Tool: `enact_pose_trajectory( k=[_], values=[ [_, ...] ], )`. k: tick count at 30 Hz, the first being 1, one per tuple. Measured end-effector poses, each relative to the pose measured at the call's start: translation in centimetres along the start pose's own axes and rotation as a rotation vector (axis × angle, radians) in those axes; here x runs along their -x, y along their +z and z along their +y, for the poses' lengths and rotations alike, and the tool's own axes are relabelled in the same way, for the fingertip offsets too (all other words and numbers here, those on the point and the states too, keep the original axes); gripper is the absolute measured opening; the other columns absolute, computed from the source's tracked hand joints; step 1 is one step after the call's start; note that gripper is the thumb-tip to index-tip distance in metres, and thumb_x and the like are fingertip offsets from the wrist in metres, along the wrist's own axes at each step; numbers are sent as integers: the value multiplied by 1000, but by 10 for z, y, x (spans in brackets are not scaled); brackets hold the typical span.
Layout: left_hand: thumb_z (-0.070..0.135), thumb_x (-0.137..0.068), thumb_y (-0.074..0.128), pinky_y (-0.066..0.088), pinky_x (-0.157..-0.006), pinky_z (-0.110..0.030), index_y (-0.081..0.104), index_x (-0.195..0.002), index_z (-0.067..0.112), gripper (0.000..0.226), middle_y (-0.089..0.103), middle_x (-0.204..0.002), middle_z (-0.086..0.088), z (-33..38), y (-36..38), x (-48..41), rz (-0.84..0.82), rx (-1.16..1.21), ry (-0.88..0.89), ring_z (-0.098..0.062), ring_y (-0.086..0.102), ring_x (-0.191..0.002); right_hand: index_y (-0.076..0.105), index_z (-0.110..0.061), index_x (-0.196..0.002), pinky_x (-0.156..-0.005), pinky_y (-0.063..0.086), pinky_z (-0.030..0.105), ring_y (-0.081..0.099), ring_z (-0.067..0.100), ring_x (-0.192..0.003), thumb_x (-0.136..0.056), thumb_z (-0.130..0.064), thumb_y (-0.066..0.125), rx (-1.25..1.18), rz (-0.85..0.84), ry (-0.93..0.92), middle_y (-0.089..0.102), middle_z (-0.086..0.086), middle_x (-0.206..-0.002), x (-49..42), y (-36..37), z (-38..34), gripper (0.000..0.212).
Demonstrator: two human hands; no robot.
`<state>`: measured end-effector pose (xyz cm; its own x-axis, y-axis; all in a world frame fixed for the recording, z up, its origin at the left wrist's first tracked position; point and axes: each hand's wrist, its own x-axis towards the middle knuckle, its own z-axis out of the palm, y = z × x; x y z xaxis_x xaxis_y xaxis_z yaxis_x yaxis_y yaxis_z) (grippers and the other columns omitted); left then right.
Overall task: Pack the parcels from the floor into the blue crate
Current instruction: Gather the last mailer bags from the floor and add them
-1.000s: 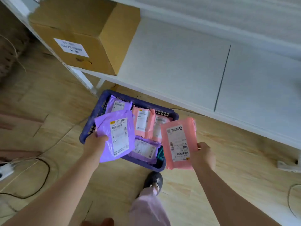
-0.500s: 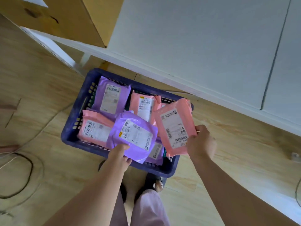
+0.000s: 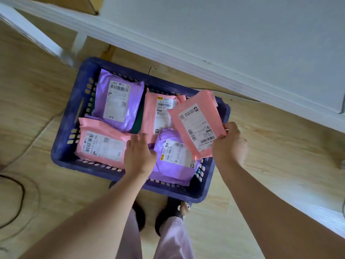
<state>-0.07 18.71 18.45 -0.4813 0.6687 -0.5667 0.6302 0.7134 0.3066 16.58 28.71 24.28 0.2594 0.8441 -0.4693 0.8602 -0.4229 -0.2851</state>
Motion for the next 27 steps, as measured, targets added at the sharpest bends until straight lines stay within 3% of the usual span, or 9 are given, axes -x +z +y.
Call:
enact_pose_trajectory(
  k=[2, 5, 11, 13, 15, 18, 24, 27],
  values=[
    [11, -84, 59, 43, -94, -39, 43, -134, 17, 53, 39, -135, -10, 2, 9, -23, -198, -120, 157, -29, 39, -126, 56, -19, -113, -59, 38, 30, 50, 30, -73, -84, 2, 40, -6, 3, -1, 65, 12, -94, -6, 8, 0, 39],
    [4, -84, 58, 43, -101, -40, 17, -149, 24, 80, 9, -157, 0, 10, 21, -37, -345, -311, 402, -26, 18, -141, 56, -18, -112, -60, 36, 29, 48, 29, -74, -84, 4, 40, -2, 0, -17, 65, 11, -94, -11, 12, 1, 39],
    [3, -85, 56, 33, -111, -39, 15, -149, 18, 78, 6, -159, 0, -5, 36, -24, -536, -288, 445, -19, 17, -144, 56, -21, -109, -55, 34, 24, 53, 28, -74, -84, 3, 41, 14, -20, -37, 70, 11, -93, -7, 13, 6, 38],
    [3, -85, 54, 33, -111, -34, 17, -149, 20, 76, 7, -159, 4, -11, 30, -20, -482, -192, 451, -15, 16, -145, 56, -22, -107, -56, 39, 26, 57, 30, -77, -84, 3, 41, 20, -31, -59, 71, 10, -92, -5, 15, 6, 38],
    [4, -84, 55, 37, -108, -33, 24, -148, 21, 72, 15, -158, 6, -15, 22, -16, -272, -72, 461, -17, 22, -143, 58, -21, -108, -60, 42, 29, 57, 31, -77, -84, 3, 41, 36, -36, -88, 68, 9, -91, -1, 15, 5, 38],
    [7, -83, 61, 37, -108, -39, 26, -148, 13, 73, 23, -154, -8, -21, 5, -12, 5, 109, 355, -28, 28, -141, 59, -19, -110, -60, 37, 28, 51, 29, -74, -85, 3, 40, 66, -53, -127, 65, 10, -90, 12, 15, 2, 39],
    [14, -75, 73, 34, -109, -41, 13, -151, 20, 97, 21, -154, -3, -14, -36, -20, 38, 257, 329, -23, 28, -140, 61, -20, -103, -69, 49, 35, 57, 30, -88, -81, 5, 41, 96, -139, -307, 67, 5, -99, 37, 19, -22, 39],
    [9, -73, 68, 48, -84, -27, 33, -143, 28, 80, 47, -137, 7, -2, -50, -17, -76, 212, 380, -19, 58, -107, 61, -21, -105, -68, 44, 31, 58, 28, -90, -81, 4, 43, 166, -164, -365, 67, 2, -102, 44, 21, -32, 38]
  ],
)
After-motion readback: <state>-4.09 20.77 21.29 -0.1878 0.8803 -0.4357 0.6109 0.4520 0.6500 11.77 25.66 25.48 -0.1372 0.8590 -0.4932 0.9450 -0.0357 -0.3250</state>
